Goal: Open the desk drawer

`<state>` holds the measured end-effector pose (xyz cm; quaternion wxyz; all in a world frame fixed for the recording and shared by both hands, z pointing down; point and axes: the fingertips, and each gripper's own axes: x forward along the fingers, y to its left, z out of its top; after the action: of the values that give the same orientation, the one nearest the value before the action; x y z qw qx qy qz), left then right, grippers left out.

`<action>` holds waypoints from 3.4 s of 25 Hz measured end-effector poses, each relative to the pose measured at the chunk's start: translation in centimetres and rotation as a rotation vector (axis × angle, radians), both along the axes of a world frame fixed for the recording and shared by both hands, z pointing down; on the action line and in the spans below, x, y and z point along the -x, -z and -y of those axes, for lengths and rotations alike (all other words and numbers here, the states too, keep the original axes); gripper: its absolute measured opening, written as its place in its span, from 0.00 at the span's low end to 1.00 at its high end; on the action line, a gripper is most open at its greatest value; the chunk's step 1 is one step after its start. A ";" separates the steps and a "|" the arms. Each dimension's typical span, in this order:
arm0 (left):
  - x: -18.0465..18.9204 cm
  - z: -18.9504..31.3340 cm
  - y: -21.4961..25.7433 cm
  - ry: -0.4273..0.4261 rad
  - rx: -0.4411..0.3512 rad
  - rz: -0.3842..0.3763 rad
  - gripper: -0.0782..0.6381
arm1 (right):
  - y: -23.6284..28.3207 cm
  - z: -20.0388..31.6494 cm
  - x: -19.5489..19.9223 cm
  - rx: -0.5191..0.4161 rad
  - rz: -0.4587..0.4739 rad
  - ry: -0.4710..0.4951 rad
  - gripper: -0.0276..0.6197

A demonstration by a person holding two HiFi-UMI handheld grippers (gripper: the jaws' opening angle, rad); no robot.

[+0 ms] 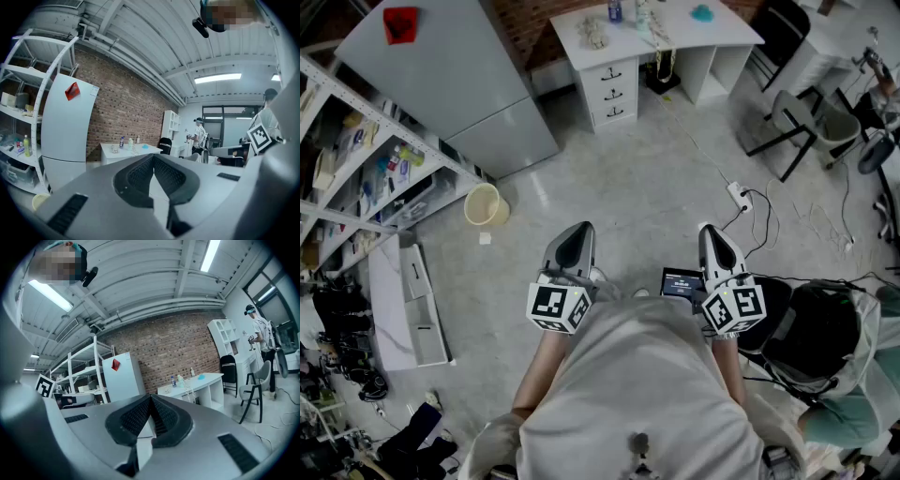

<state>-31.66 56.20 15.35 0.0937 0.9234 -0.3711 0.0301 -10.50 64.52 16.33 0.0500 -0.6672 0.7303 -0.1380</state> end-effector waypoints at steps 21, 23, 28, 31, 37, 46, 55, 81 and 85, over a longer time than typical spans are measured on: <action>-1.8 0.0 -0.8 -0.023 0.011 0.015 0.12 | -0.4 -0.6 0.0 0.013 -0.015 0.018 0.08; -2.2 0.0 -1.3 -0.025 0.017 0.025 0.12 | -0.9 -0.7 -0.4 0.030 -0.013 0.018 0.08; -2.6 0.7 -2.6 -0.019 0.056 0.043 0.12 | -2.7 0.0 -1.4 0.084 0.005 0.015 0.08; -2.2 2.3 -3.5 -0.010 0.079 0.057 0.12 | -3.4 1.8 -1.6 0.106 0.008 0.013 0.08; -2.6 9.1 -4.7 -0.003 0.114 0.046 0.12 | -4.3 7.6 -2.7 0.155 -0.002 -0.009 0.08; -7.7 19.2 -5.0 -0.110 0.104 0.018 0.12 | -3.1 17.1 -5.4 0.182 -0.110 -0.038 0.08; -9.2 25.7 -5.8 -0.137 0.112 0.058 0.12 | -4.6 23.0 -6.7 0.215 -0.115 -0.023 0.08; -23.8 36.4 -10.3 0.209 0.262 0.124 0.12 | -10.6 45.3 -22.4 0.271 -0.150 0.501 0.08; -23.0 39.9 -13.6 0.193 0.316 0.137 0.12 | -14.7 49.8 -23.1 0.334 -0.192 0.514 0.08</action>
<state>-8.64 16.29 28.94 0.2143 0.8531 -0.4543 0.1413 12.60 14.67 31.04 -0.1656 -0.4699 0.8436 -0.2004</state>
